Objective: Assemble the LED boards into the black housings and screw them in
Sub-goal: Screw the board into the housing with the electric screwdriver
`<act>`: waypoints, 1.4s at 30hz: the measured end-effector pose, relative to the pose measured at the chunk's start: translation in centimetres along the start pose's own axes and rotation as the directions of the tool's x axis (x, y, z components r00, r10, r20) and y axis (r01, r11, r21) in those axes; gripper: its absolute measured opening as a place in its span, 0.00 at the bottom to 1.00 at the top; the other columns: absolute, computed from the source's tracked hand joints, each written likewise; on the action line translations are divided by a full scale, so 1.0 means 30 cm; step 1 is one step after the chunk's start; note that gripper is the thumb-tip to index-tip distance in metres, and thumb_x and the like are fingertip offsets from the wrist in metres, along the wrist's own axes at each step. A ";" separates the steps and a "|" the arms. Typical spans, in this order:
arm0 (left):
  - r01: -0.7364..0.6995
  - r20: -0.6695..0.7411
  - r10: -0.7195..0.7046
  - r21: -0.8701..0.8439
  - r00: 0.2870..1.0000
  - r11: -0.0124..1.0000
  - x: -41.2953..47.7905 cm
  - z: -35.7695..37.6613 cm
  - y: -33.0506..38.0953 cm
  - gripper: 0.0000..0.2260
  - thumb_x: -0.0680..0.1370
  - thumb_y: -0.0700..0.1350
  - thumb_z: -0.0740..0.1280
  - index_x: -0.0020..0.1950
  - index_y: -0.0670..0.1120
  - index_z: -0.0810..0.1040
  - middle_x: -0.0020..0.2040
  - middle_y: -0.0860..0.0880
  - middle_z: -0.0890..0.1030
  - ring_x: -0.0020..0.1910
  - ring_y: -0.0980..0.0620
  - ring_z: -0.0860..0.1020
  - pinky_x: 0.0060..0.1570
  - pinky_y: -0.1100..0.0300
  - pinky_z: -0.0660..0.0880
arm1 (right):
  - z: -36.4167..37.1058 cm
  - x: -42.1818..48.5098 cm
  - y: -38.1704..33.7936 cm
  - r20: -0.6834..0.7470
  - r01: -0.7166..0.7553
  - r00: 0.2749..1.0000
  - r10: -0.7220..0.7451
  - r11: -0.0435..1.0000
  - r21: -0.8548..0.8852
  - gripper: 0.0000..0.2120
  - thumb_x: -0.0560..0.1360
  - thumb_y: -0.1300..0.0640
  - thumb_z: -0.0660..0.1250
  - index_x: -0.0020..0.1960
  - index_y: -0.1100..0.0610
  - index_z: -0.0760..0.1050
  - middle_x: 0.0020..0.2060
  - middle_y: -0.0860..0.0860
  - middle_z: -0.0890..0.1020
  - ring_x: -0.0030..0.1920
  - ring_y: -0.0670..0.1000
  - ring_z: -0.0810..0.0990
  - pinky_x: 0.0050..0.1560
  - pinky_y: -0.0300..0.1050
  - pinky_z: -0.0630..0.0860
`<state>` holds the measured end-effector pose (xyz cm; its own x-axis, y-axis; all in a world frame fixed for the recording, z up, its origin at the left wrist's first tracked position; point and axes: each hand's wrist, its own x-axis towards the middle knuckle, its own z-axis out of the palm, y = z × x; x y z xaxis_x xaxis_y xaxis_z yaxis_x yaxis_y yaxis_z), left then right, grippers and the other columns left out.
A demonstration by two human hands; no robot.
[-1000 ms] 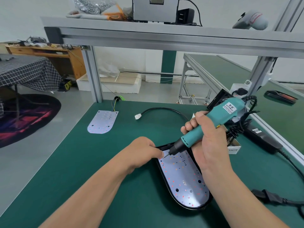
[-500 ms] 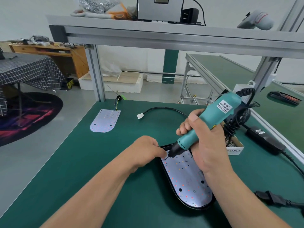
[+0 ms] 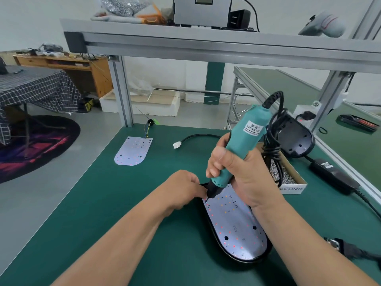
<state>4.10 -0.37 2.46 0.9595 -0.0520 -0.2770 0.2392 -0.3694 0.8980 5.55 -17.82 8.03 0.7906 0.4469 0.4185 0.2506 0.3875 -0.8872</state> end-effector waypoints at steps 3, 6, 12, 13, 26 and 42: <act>0.000 0.010 0.000 -0.001 1.000 1.000 0.001 -0.004 -0.002 0.12 0.71 0.41 0.75 0.39 0.46 0.72 0.27 0.51 0.61 0.25 0.50 0.57 0.28 0.61 0.51 | -0.002 0.004 0.001 0.042 0.000 0.999 0.001 1.000 -0.014 0.07 0.78 0.60 0.72 0.45 0.56 0.74 0.33 0.54 0.73 0.33 0.57 0.75 0.43 0.57 0.78; 0.014 0.017 -0.014 -0.010 1.000 1.000 0.005 -0.006 -0.001 0.15 0.70 0.43 0.76 0.35 0.49 0.68 0.27 0.51 0.62 0.26 0.50 0.57 0.28 0.61 0.51 | -0.018 -0.005 -0.001 -0.015 0.005 1.000 -0.005 0.999 0.037 0.05 0.76 0.60 0.72 0.48 0.57 0.76 0.34 0.55 0.73 0.34 0.57 0.75 0.46 0.58 0.78; 0.003 0.027 -0.002 -0.009 1.000 1.000 0.001 -0.009 -0.002 0.14 0.65 0.50 0.75 0.35 0.51 0.69 0.27 0.51 0.62 0.27 0.50 0.56 0.29 0.59 0.50 | -0.028 -0.039 -0.030 -0.076 0.103 0.992 -0.099 0.994 0.046 0.10 0.77 0.54 0.75 0.54 0.58 0.78 0.40 0.58 0.79 0.42 0.62 0.81 0.52 0.62 0.79; 0.000 0.034 0.001 -0.010 0.999 1.000 -0.001 -0.011 -0.003 0.15 0.65 0.50 0.75 0.35 0.51 0.69 0.28 0.51 0.62 0.28 0.50 0.56 0.30 0.58 0.49 | -0.029 -0.044 -0.040 -0.080 0.118 0.990 -0.115 0.992 0.039 0.13 0.77 0.51 0.76 0.55 0.57 0.79 0.42 0.58 0.81 0.45 0.62 0.82 0.51 0.60 0.80; -0.076 -0.040 0.079 0.061 0.996 0.995 -0.013 -0.010 -0.006 0.11 0.77 0.49 0.75 0.39 0.47 0.77 0.26 0.55 0.63 0.24 0.54 0.59 0.24 0.63 0.55 | -0.379 -0.151 -0.123 -0.725 -0.159 0.675 0.138 0.986 0.040 0.02 0.82 0.61 0.66 0.51 0.60 0.74 0.39 0.57 0.80 0.34 0.56 0.85 0.29 0.48 0.82; -0.175 -0.200 0.205 0.160 0.958 0.972 0.001 0.006 -0.017 0.11 0.78 0.54 0.74 0.39 0.50 0.83 0.27 0.58 0.69 0.27 0.57 0.64 0.27 0.64 0.61 | -0.652 -0.308 -0.136 -0.801 -0.766 0.599 -0.023 0.275 -0.581 0.16 0.79 0.44 0.71 0.50 0.56 0.72 0.41 0.56 0.81 0.41 0.59 0.80 0.45 0.57 0.77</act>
<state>3.98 -0.34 1.94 0.9981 0.0598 -0.0126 0.0408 -0.4978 0.8663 8.15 -39.30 3.99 0.9149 -0.3869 0.1154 -0.2123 -0.7040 -0.6778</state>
